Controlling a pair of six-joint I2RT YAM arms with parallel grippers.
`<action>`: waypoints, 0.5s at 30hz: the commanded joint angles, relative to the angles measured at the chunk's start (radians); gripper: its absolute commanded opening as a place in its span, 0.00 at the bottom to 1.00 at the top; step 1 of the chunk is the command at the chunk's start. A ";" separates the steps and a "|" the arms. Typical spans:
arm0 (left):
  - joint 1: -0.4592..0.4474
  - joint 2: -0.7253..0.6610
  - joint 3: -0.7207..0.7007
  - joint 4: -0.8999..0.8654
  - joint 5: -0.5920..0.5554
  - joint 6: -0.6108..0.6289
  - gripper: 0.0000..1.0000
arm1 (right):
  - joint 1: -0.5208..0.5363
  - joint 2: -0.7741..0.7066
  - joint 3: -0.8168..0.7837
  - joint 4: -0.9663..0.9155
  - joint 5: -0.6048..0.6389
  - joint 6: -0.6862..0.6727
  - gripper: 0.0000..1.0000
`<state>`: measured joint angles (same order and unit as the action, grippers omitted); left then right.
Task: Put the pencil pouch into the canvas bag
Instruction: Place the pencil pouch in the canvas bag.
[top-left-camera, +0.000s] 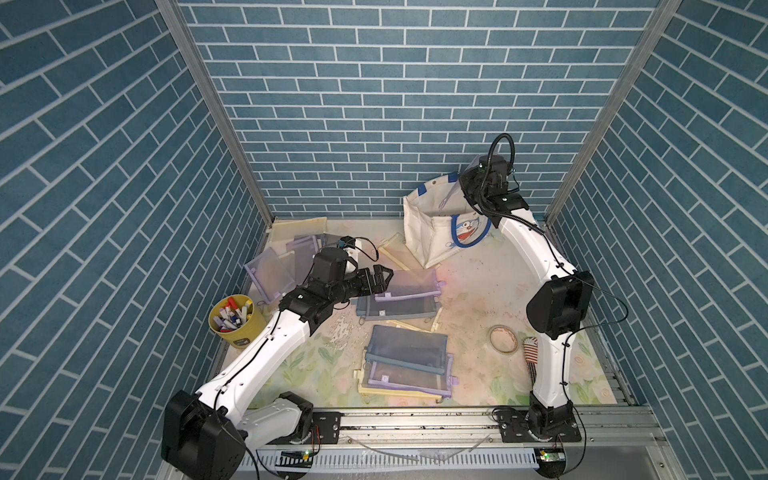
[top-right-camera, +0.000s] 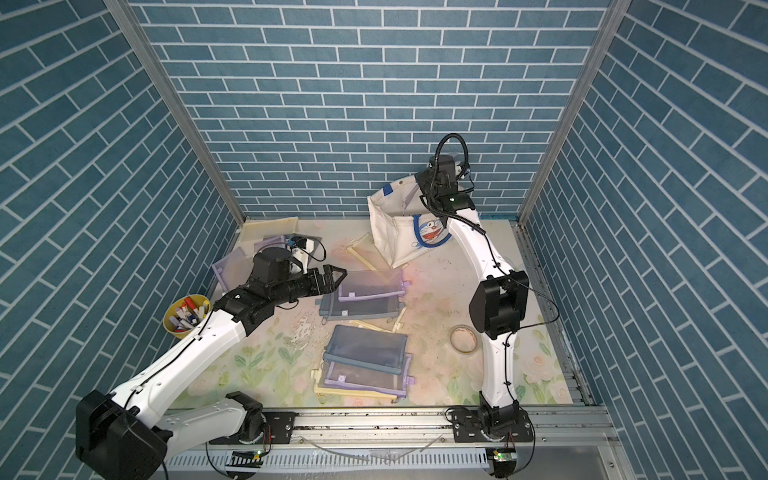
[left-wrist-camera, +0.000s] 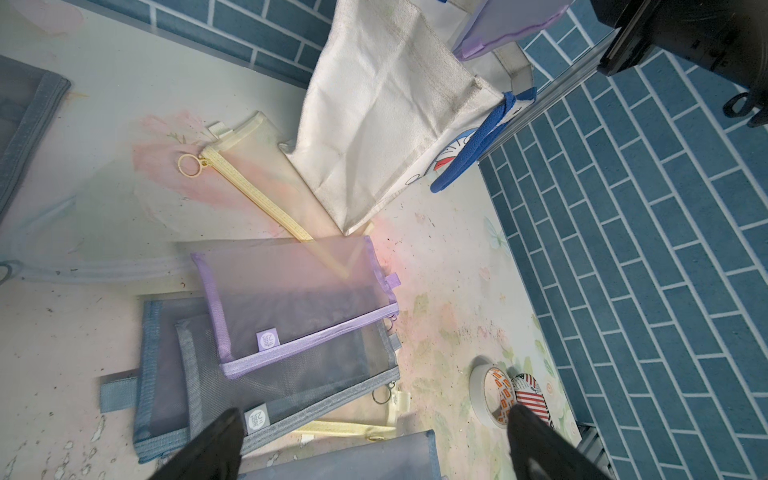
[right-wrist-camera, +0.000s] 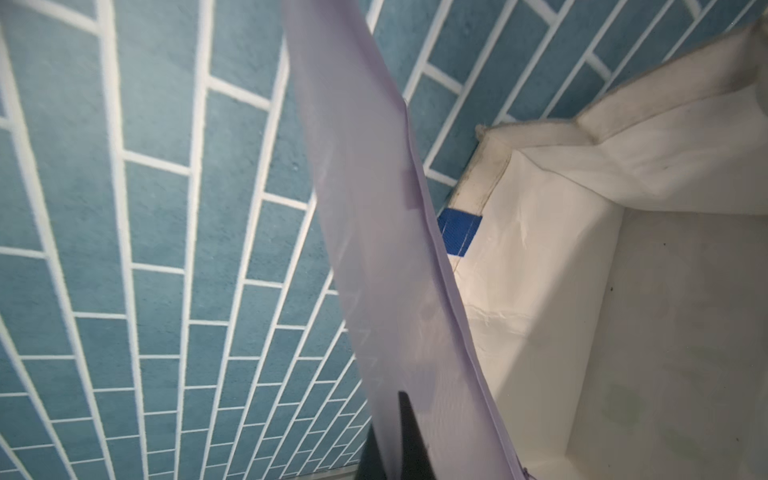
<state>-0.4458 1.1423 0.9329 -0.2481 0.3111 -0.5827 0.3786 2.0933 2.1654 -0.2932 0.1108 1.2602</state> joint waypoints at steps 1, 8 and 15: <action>-0.006 -0.021 -0.022 0.005 -0.017 0.018 0.99 | 0.016 0.004 -0.030 -0.041 0.029 0.040 0.00; -0.007 -0.031 -0.019 -0.045 -0.068 0.025 0.99 | 0.026 -0.040 -0.124 -0.089 0.036 0.040 0.03; -0.006 -0.032 0.014 -0.125 -0.099 0.043 0.99 | 0.025 -0.071 -0.151 -0.120 0.010 0.013 0.26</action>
<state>-0.4458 1.1221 0.9161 -0.3080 0.2394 -0.5636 0.4049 2.0922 2.0293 -0.3851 0.1173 1.2610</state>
